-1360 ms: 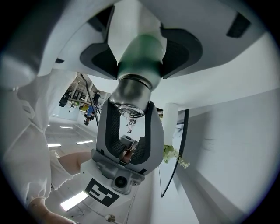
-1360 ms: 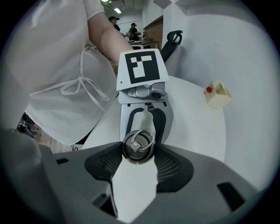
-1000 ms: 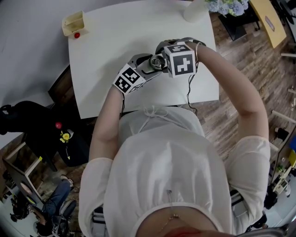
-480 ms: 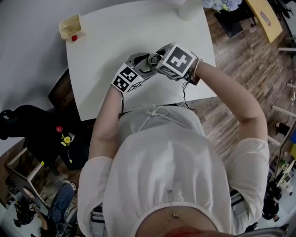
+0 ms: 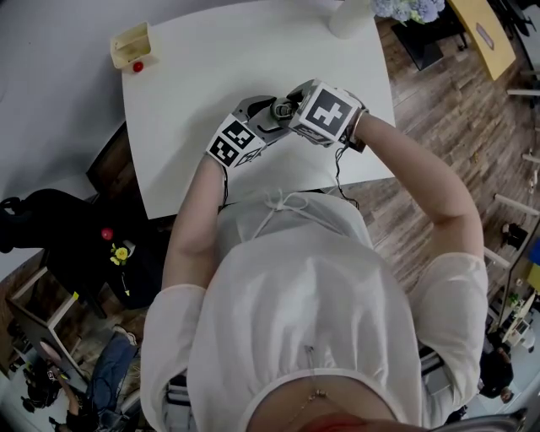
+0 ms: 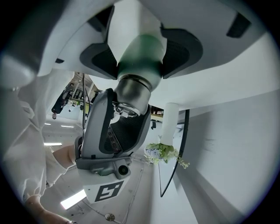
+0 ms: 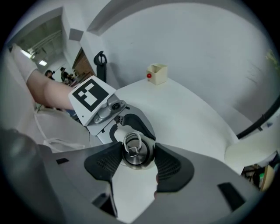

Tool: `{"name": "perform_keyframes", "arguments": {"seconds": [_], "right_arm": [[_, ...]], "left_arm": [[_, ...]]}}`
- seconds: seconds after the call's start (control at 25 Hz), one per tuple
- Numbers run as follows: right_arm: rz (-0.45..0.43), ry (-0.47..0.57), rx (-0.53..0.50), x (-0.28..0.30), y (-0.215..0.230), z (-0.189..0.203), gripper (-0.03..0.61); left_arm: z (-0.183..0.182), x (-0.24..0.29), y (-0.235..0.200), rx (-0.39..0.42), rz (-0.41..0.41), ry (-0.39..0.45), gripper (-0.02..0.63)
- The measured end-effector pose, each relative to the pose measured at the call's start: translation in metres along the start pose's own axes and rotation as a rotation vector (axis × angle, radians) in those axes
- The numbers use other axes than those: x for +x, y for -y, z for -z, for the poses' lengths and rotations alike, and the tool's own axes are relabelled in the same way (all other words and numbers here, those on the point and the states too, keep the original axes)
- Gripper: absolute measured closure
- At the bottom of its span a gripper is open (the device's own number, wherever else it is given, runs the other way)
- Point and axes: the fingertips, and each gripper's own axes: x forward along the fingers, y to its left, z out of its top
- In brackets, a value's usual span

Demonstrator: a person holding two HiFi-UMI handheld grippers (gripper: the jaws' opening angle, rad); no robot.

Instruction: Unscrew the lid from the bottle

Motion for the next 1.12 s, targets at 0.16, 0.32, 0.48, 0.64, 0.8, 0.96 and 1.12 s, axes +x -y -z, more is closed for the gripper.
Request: {"name": "perform_keyframes", "arguments": {"seconds": [0.16, 0.32, 0.48, 0.64, 0.8, 0.96, 1.12], "right_arm": [[-0.057, -0.036, -0.152, 0.000, -0.008, -0.003, 0.333], [-0.106, -0.075, -0.313, 0.004, -0.007, -0.003, 0.333], [-0.173, -0.147, -0.493, 0.005, -0.016, -0.001, 0.333], [-0.258, -0.161, -0.685, 0.005, -0.024, -0.001, 0.333], [-0.285, -0.185, -0.815, 0.005, -0.026, 0.000, 0.334], [-0.284, -0.189, -0.860, 0.004, -0.027, 0.001, 0.334], [-0.277, -0.182, -0.846, 0.005, -0.027, 0.001, 0.335]], "left_arm": [[0.001, -0.001, 0.000, -0.002, 0.001, 0.000, 0.278], [0.002, 0.002, -0.001, -0.004, 0.002, -0.001, 0.278], [0.003, 0.001, -0.001, -0.006, 0.000, -0.001, 0.278], [0.003, 0.002, -0.001, -0.009, -0.001, -0.002, 0.276], [0.004, 0.002, -0.001, -0.011, -0.007, -0.005, 0.278], [0.003, 0.002, -0.001, -0.013, -0.009, -0.005, 0.278], [0.004, 0.001, -0.001, -0.015, -0.009, -0.007, 0.278]]}}
